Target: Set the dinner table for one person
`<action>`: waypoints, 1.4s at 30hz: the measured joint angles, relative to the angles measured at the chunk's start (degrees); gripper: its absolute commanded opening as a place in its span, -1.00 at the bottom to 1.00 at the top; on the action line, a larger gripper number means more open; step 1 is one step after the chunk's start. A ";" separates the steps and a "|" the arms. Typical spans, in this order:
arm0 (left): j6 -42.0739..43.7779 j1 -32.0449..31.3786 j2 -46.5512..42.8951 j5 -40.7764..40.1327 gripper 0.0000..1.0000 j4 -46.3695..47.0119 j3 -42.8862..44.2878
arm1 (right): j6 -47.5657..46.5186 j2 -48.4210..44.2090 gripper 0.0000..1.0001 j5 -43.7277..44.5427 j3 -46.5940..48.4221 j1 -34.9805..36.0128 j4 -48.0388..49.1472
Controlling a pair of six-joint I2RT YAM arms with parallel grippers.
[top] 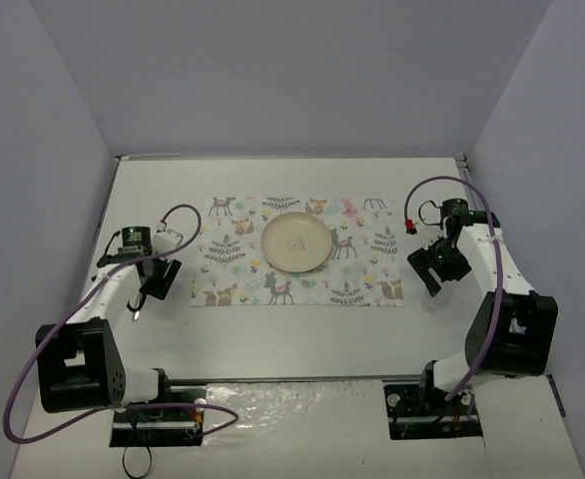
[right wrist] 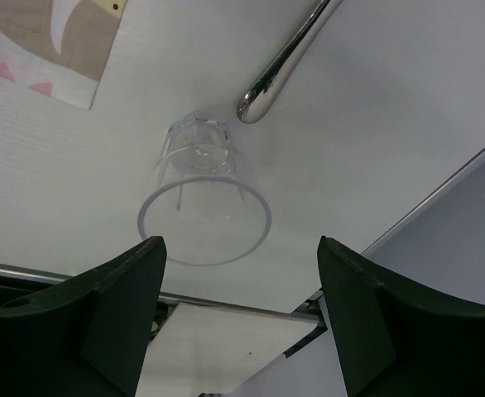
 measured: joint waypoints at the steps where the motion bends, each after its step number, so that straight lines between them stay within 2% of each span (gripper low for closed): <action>1: 0.00 0.00 0.00 -0.01 0.22 0.02 -0.03 | 0.08 0.77 0.31 0.22 0.00 -0.28 0.52; 3: 0.00 0.00 0.00 -0.04 0.22 0.07 -0.06 | 0.24 2.19 0.12 0.58 0.00 -0.83 1.52; 4: 0.00 0.00 0.00 -0.06 0.22 0.11 -0.06 | 0.35 2.86 -0.12 0.69 -0.01 -1.06 1.95; 6: -0.01 0.00 0.00 -0.17 0.22 0.22 -0.06 | 0.53 4.38 -0.81 0.79 -0.03 -1.54 2.84; 7: -0.02 0.00 0.00 -0.20 0.22 0.28 -0.06 | 0.74 5.15 -1.00 0.76 -0.05 -1.68 3.22; 14: -0.46 0.00 0.00 -0.30 0.22 0.41 -0.06 | 1.23 8.16 -1.00 -0.31 1.24 -1.81 2.55; 19: -0.62 0.00 0.03 -0.41 0.22 0.48 -0.06 | 1.09 7.06 -1.00 -6.60 5.12 -1.90 0.70; 23: -0.82 0.00 0.83 -0.41 0.22 0.59 -0.04 | 1.18 0.55 -1.00 -11.97 15.55 -1.90 -0.91; 26: -1.14 0.00 2.25 -0.44 0.21 0.57 0.07 | 3.77 -5.06 -1.00 -15.29 27.45 -1.71 -0.08; 29: -1.64 0.00 2.77 -0.42 0.21 0.59 0.09 | 7.73 -4.91 -1.00 -17.88 38.95 -1.68 1.46; 32: -2.23 0.00 2.82 -0.37 0.21 0.59 0.57 | 11.91 0.08 -1.00 -19.44 46.19 -1.36 2.26; 35: -2.58 0.00 2.88 -0.37 0.21 0.62 1.52 | 15.05 10.61 -1.00 -19.87 51.17 -0.40 2.82; 39: -2.75 0.00 2.93 -0.37 0.21 0.73 2.05 | 17.28 26.80 -1.00 -18.98 52.89 2.17 3.10; 42: -2.82 0.00 2.93 -0.41 0.21 0.72 2.08 | 18.32 35.06 -1.00 -16.33 53.65 5.28 0.73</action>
